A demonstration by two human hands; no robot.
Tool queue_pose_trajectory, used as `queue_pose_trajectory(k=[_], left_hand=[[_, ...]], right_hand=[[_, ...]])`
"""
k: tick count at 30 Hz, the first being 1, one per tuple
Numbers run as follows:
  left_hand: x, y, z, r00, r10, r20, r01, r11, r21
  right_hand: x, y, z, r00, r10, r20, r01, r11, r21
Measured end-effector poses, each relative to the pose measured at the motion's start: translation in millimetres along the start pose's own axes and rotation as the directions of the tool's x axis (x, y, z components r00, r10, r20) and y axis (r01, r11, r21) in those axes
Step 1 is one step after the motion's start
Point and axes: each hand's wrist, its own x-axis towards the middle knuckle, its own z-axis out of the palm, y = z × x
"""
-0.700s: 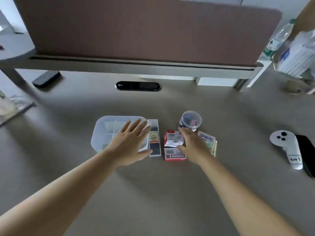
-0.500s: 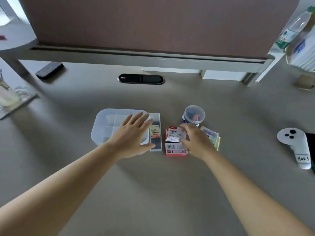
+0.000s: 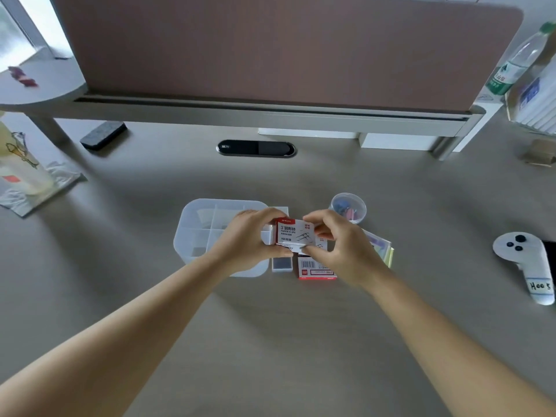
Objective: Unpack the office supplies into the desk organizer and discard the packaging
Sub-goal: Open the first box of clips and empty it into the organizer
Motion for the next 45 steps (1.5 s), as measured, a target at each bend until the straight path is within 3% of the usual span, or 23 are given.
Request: queue_pose_trajectory(k=[4, 9, 16, 21, 28, 34, 40, 45], left_hand=[[-8, -2, -13, 0.999, -0.030, 0.027, 0.034, 0.988, -0.151], [-16, -6, -30, 0.996, -0.077, 0.046, 0.086, 0.963, -0.257], [-22, -15, -49, 0.998, -0.068, 0.003, 0.066, 0.949, -0.309], [-30, -22, -55, 0.996, -0.093, 0.001, 0.086, 0.924, -0.373], [-42, -41, -62, 0.993, -0.109, 0.054, 0.122, 0.872, -0.475], [-42, -54, -68, 0.995, -0.097, 0.012, 0.090, 0.858, -0.506], [-46, -67, -61, 0.996, -0.044, -0.083, -0.008, 0.837, -0.546], [-56, -74, -54, 0.978, 0.075, -0.192, -0.168, 0.830, -0.532]], right_hand=[[5, -13, 1, 0.999, 0.037, 0.010, -0.038, 0.996, 0.078], [13, -29, 3, 0.999, -0.003, 0.041, 0.003, 1.000, 0.006], [21, -50, 13, 0.946, -0.316, 0.068, 0.322, 0.905, -0.279], [26, -57, 27, 0.914, -0.385, 0.131, 0.406, 0.849, -0.338], [31, -64, 43, 0.929, -0.343, 0.143, 0.369, 0.892, -0.261], [39, -67, 49, 0.941, -0.324, 0.100, 0.334, 0.937, -0.100], [37, -59, 63, 0.958, -0.278, 0.072, 0.273, 0.959, 0.072], [29, -53, 76, 0.955, -0.294, -0.050, 0.297, 0.928, 0.223]])
